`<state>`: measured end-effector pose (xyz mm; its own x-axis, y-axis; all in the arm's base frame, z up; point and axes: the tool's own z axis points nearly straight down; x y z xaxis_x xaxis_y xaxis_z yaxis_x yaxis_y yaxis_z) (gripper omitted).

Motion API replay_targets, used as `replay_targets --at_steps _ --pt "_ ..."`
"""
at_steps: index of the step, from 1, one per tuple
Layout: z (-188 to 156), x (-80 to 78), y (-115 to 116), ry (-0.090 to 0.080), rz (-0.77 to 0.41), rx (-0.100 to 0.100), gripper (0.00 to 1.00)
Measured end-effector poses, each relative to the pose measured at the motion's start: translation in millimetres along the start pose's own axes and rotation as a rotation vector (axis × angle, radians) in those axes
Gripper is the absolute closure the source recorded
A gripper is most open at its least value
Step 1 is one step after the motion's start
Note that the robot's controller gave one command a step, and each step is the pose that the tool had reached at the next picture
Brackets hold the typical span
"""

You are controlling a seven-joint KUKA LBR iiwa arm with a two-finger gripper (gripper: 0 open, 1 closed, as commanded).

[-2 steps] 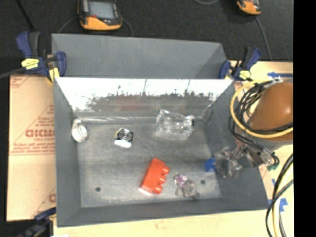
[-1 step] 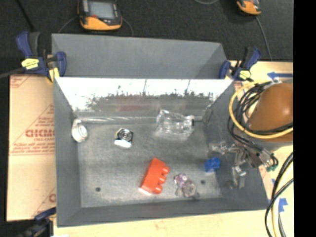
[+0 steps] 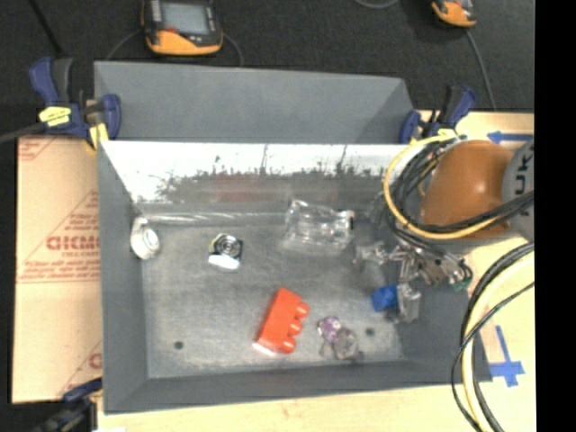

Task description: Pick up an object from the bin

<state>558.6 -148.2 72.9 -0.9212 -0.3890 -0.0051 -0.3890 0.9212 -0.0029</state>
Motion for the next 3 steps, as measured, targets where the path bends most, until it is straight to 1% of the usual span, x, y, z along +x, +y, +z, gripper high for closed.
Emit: replay_targets --at_steps 1,2,3 --pt "-4.0 0.3 -0.3 -0.002 0.003 0.001 1.00" --pt "-121.4 5.8 17.8 -0.003 -0.002 0.004 1.00" --pt "-244.8 4.2 50.8 -0.005 -0.121 0.005 1.00"
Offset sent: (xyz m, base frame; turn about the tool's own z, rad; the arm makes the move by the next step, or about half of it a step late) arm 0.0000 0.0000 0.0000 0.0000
